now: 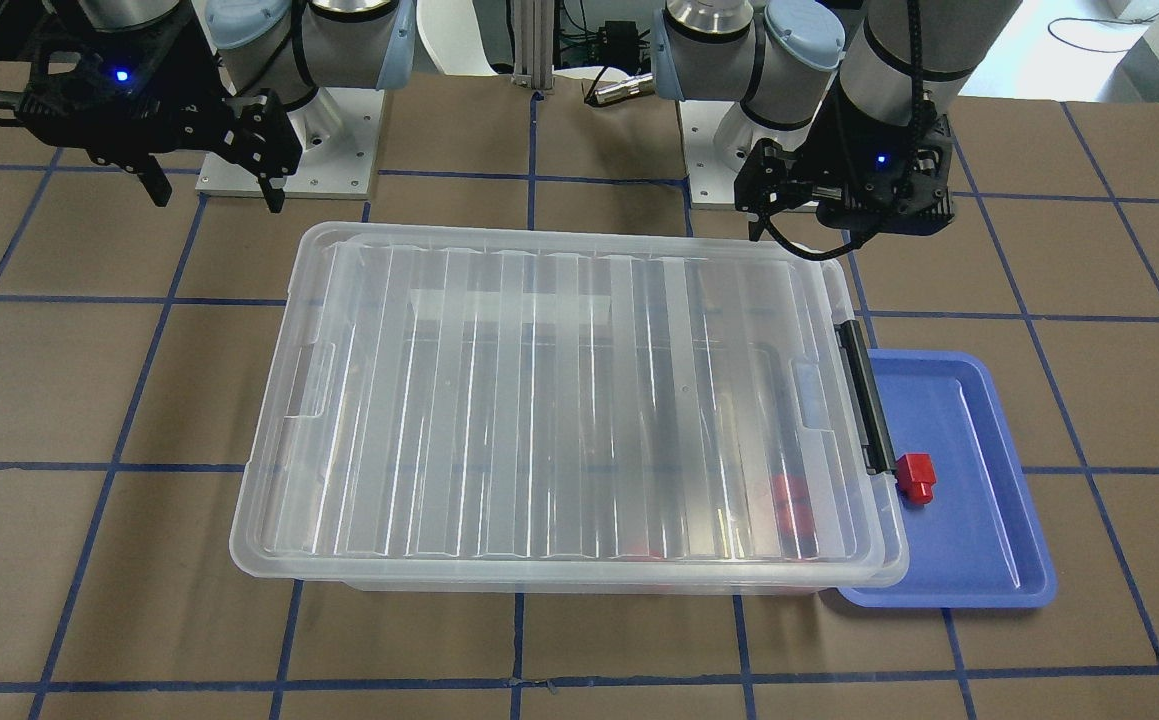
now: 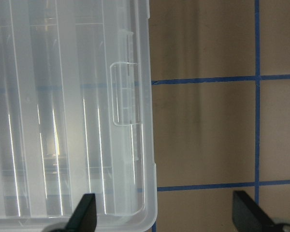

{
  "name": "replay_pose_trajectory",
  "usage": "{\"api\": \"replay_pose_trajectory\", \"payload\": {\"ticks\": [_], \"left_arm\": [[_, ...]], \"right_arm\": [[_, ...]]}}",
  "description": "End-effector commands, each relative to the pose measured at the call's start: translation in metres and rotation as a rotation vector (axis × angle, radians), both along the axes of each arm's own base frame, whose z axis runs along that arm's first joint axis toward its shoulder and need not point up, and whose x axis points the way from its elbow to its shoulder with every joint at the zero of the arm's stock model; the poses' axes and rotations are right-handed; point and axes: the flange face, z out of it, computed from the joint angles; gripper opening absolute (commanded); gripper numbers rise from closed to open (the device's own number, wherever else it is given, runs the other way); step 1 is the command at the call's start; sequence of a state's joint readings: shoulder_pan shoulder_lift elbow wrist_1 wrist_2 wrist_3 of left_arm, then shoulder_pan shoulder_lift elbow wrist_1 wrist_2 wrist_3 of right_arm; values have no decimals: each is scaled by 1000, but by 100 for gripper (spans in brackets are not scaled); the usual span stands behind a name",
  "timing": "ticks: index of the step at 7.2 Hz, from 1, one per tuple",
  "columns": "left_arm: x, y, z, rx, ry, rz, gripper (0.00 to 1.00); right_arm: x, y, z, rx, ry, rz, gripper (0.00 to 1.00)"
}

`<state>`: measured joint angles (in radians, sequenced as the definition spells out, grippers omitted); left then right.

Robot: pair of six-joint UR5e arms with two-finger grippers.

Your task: Place red block in blue tray from box

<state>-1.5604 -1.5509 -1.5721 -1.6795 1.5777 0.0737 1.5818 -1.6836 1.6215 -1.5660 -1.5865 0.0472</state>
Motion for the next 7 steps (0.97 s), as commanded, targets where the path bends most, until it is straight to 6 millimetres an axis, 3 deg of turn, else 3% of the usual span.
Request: {"api": "replay_pose_trajectory", "payload": {"ticks": [1, 7], "left_arm": [[-1, 1, 1, -3, -1, 0, 100], [0, 1, 0, -1, -2, 0, 100]], "right_arm": [[10, 1, -3, 3, -3, 3, 100], [10, -1, 1, -10, -7, -9, 100]]}}
